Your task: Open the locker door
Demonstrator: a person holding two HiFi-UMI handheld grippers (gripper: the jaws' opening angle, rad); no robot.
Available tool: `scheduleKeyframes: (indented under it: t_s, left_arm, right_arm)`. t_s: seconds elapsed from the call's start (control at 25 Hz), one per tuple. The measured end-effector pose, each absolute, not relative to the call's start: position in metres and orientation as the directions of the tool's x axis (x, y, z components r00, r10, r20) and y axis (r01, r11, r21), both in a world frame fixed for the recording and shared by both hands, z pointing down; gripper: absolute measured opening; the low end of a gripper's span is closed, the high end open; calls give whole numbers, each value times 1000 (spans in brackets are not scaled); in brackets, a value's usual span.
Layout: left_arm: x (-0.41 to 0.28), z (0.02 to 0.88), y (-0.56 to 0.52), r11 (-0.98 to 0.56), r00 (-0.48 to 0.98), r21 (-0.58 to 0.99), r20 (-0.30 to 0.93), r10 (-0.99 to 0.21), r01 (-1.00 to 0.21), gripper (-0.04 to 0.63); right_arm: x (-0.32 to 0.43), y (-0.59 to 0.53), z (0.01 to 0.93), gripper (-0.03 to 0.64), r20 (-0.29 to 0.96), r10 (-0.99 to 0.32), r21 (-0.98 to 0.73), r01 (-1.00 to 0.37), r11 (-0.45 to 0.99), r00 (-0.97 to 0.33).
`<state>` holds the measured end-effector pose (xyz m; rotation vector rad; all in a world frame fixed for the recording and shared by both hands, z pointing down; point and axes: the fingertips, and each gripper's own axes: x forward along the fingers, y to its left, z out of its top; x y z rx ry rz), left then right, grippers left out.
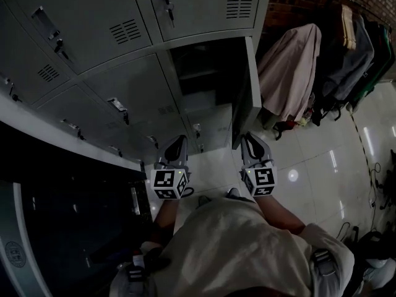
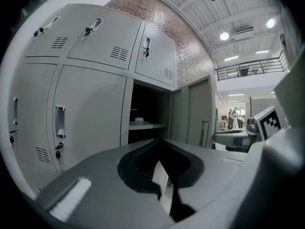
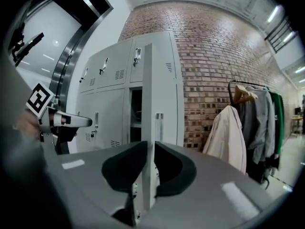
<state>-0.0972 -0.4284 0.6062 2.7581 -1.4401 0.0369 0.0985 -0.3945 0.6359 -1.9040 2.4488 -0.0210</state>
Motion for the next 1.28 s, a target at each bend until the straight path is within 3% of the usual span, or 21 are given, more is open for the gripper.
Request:
scheduleKeyframes:
  t_s: [0.44,1.28]
  left_arm:
    - [-85,603,-418,-573,573,11,37,-819,-820,58]
    - [-75,571,-409,-551,550,-22,18,-835,-834,58]
  right_arm:
    - [155,-379,633,2,-35,-991,-94,-987,133,-131]
    - [123,-376,586,0,-93,-962,-125,-955,268,-258]
